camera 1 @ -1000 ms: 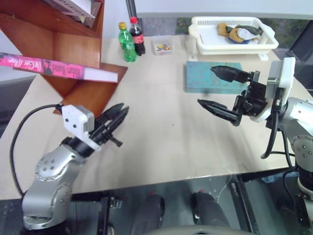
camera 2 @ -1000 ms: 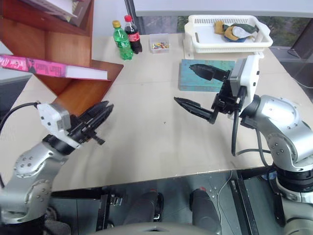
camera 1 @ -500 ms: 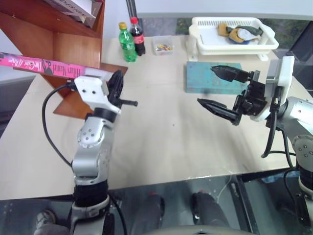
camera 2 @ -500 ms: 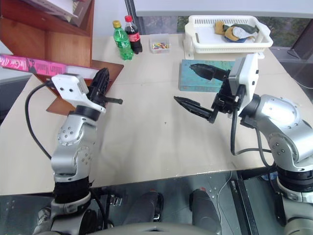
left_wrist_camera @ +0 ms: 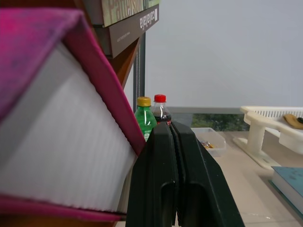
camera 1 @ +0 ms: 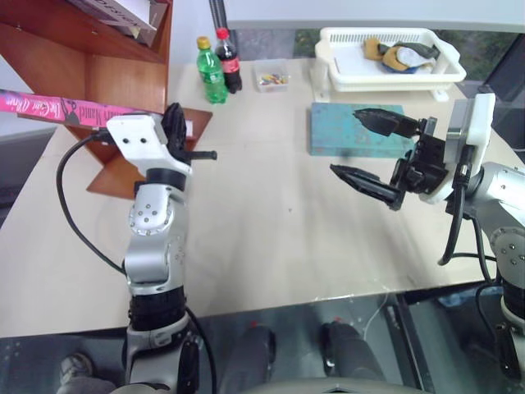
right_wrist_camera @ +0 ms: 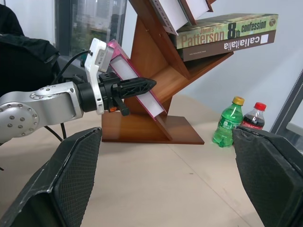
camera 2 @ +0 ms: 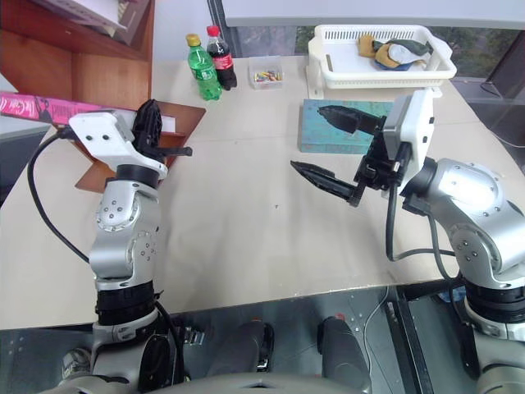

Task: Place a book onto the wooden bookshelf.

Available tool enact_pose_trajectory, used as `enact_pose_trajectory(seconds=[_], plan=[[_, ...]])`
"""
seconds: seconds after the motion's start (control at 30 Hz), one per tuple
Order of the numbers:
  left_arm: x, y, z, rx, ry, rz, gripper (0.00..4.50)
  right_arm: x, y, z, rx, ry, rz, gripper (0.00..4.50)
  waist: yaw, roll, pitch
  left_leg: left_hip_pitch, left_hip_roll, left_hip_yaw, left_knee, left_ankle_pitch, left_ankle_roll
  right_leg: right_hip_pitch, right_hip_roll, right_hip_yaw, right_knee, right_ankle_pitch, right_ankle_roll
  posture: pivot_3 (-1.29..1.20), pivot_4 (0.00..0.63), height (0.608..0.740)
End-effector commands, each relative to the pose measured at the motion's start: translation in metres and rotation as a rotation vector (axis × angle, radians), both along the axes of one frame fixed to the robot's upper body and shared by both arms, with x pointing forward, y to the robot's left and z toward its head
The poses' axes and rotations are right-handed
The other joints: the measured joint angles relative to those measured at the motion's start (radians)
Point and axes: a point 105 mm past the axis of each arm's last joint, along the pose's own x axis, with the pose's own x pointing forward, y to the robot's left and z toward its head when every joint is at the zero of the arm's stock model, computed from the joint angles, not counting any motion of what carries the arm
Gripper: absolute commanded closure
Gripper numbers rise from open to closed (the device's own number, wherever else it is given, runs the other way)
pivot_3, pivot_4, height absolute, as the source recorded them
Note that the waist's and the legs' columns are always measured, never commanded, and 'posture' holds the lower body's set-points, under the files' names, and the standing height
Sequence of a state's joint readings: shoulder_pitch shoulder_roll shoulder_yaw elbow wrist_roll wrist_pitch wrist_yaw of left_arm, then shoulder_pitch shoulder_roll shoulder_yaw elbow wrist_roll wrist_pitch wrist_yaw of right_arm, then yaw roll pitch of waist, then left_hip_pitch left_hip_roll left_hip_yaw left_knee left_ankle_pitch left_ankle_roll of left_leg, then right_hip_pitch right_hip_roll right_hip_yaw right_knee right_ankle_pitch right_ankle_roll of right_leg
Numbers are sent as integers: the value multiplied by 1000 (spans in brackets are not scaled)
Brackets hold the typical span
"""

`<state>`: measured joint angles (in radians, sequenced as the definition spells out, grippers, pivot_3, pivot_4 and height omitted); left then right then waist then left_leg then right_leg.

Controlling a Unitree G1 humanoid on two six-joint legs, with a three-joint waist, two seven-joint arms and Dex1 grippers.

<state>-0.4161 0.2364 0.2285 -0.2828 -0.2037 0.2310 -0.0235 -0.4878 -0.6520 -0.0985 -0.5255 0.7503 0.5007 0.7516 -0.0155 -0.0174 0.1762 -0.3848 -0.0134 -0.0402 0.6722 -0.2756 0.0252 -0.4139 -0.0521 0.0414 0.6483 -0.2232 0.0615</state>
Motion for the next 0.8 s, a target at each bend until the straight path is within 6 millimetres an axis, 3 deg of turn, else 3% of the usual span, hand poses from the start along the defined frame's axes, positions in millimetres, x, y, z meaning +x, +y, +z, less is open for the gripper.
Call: enact_pose_trajectory(seconds=[0.03,0.23,0.37,0.5,0.6,0.8], plan=[[-6,4,15,11,-67,-5,4424,-6,-2,10,14,-52,-8,0,0,0,0,0,0,0,0,0,0,0,0,0,0,0,0,0,150,740],[-18,-39,3,162,-37,-286,4424,-6,-3,8,12,-47,-16,0,3,0,0,-1,-1,0,0,0,0,0,-1,0,-1,0,0,0,150,740],[-22,-58,-15,215,30,-409,4424,-1,-6,1,-14,-25,-53,0,7,0,0,-2,-1,-1,0,0,0,0,-1,-1,-3,0,0,0,150,740],[-35,-70,-41,215,162,-640,4424,15,-18,-25,-87,98,-185,0,4,0,0,-2,-1,-1,-1,0,0,0,-2,-1,-3,0,0,0,150,740],[-47,-60,-54,237,229,-706,3654,32,-40,-45,-99,176,-379,0,1,0,0,-1,0,0,-2,0,0,0,-1,0,-3,0,0,0,150,740],[-59,-36,-71,243,345,-697,791,18,-62,-69,-137,261,-472,0,6,0,0,-2,0,0,-2,0,0,-1,-1,-1,-4,0,0,0,150,740]])
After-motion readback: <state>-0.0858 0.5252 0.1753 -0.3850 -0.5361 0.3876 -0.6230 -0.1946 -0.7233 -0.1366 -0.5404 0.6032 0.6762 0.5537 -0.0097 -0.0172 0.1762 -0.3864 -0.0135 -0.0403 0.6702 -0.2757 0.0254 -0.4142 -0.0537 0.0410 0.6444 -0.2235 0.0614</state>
